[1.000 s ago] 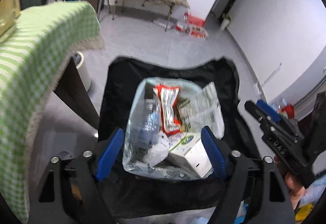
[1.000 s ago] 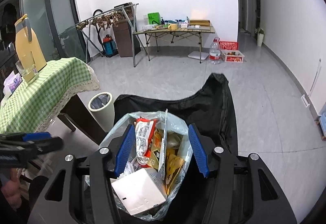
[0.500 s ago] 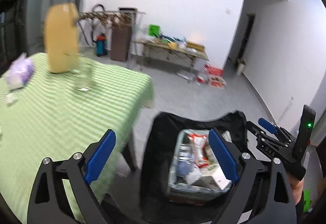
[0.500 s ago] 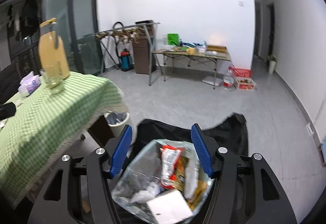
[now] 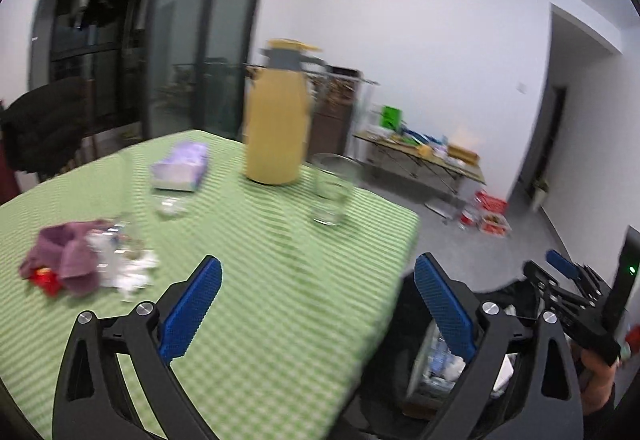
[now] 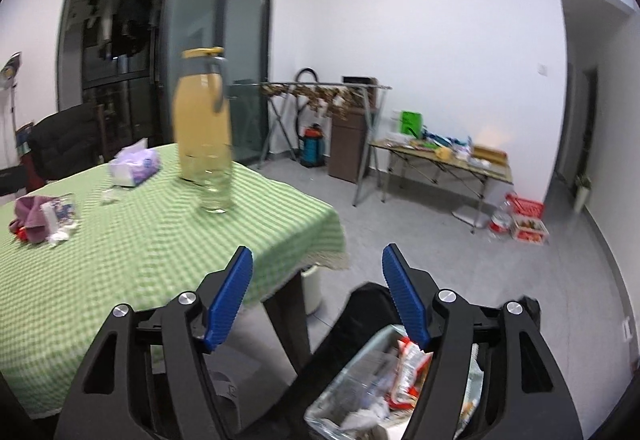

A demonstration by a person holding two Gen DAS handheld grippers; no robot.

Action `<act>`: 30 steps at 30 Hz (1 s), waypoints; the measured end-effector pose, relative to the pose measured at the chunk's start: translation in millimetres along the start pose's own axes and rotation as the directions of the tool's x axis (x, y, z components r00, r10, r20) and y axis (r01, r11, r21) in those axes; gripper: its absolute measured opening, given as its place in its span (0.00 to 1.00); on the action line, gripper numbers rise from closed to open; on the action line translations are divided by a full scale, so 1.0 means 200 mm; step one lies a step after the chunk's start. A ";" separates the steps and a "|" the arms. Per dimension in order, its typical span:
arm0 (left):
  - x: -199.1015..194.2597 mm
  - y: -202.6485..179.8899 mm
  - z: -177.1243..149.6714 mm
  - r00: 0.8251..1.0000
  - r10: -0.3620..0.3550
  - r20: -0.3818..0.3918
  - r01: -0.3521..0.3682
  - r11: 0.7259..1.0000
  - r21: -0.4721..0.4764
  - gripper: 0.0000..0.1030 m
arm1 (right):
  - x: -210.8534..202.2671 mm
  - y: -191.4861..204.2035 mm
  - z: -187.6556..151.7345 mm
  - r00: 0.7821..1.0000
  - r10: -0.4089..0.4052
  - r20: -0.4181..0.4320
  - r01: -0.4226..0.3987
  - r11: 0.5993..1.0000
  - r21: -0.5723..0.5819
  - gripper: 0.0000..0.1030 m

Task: Collect trash
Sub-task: 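Move both open tools back over the table toward the pink towel, then grasp the pink towel with the left tool and lift it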

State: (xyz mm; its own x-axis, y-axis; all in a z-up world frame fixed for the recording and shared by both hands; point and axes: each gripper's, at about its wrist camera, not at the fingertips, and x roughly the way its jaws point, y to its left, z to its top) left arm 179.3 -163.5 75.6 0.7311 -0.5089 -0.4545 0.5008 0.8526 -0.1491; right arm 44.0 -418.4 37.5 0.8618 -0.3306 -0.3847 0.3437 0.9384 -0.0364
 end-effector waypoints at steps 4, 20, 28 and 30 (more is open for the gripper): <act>-0.02 0.26 0.04 0.991 0.126 0.054 -0.124 0.991 -0.045 0.91 | -0.02 0.13 0.04 0.999 0.033 0.017 -0.032 0.999 -0.040 0.66; 0.37 1.20 0.00 0.892 0.412 -0.184 -0.422 0.906 -0.016 0.88 | 0.09 0.47 0.00 0.993 0.100 -0.059 -0.107 0.985 -0.133 0.66; 0.51 1.30 -0.09 0.876 0.411 -0.251 -0.414 0.909 0.044 0.19 | 0.09 0.60 -0.01 0.990 0.120 -0.073 -0.131 0.978 -0.162 0.66; 0.49 1.33 -0.08 0.888 0.379 -0.259 -0.391 0.920 0.006 0.10 | 0.09 0.63 -0.01 0.989 0.127 -0.076 -0.138 0.976 -0.170 0.66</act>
State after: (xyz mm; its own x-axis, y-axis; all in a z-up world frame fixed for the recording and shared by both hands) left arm 378.2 15.4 -22.5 0.7190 -0.0981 -0.6880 0.1780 0.9830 0.0458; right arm 101.8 -305.5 25.3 0.8677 -0.2000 -0.4551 0.1526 0.9785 -0.1391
